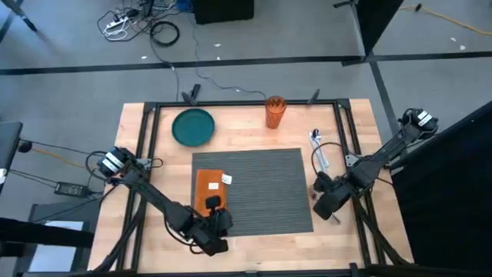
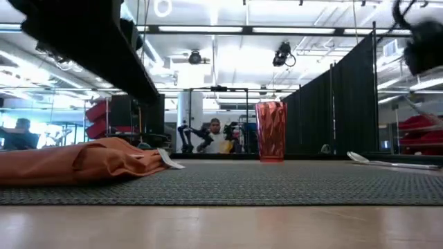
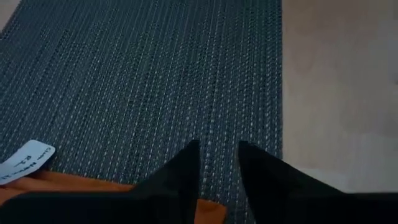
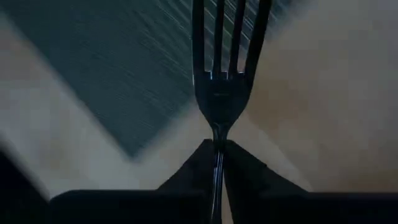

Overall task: Set table place
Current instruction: Put the silver fork on top of the orange table napkin

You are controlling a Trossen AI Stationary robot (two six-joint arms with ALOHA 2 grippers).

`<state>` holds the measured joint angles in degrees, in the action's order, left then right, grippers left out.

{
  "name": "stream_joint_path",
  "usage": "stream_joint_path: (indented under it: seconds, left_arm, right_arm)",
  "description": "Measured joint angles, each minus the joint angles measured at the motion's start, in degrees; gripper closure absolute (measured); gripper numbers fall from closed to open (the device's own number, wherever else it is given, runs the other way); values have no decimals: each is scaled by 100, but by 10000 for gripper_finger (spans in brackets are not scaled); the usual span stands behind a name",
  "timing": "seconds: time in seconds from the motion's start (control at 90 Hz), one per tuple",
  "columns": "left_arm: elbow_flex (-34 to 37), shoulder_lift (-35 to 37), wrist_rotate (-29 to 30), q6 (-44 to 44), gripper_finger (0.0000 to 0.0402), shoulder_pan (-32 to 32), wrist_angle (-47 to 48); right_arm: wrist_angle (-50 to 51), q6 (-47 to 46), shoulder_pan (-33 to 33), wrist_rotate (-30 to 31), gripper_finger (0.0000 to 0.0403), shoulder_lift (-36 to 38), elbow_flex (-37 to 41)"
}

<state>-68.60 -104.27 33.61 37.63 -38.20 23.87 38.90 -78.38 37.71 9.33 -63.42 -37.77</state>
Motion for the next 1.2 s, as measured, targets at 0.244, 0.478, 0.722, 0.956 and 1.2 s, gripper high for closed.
stream_joint_path:
  seconds: [0.244,0.478,0.722,0.956,1.2]
  left_arm:
    - [-552,228,281,54,308,-74,1058]
    - [-675,685,530,138,308,-237,1659]
    - [-675,1292,1014,155,308,-292,2182]
    - [-675,1525,1139,124,308,-231,2263]
    - [-675,1524,1178,129,308,-232,2233]
  right_arm:
    - [-2569,1540,-720,1000,402,-145,-149]
    - [-5246,2592,-1490,719,403,-1189,-151]
    - [-7927,2414,-2169,121,403,-2723,-200]
    - [-8152,2343,-2524,-249,403,-4157,-1272]
    - [-8103,2039,-2887,-672,403,-5400,-2482]
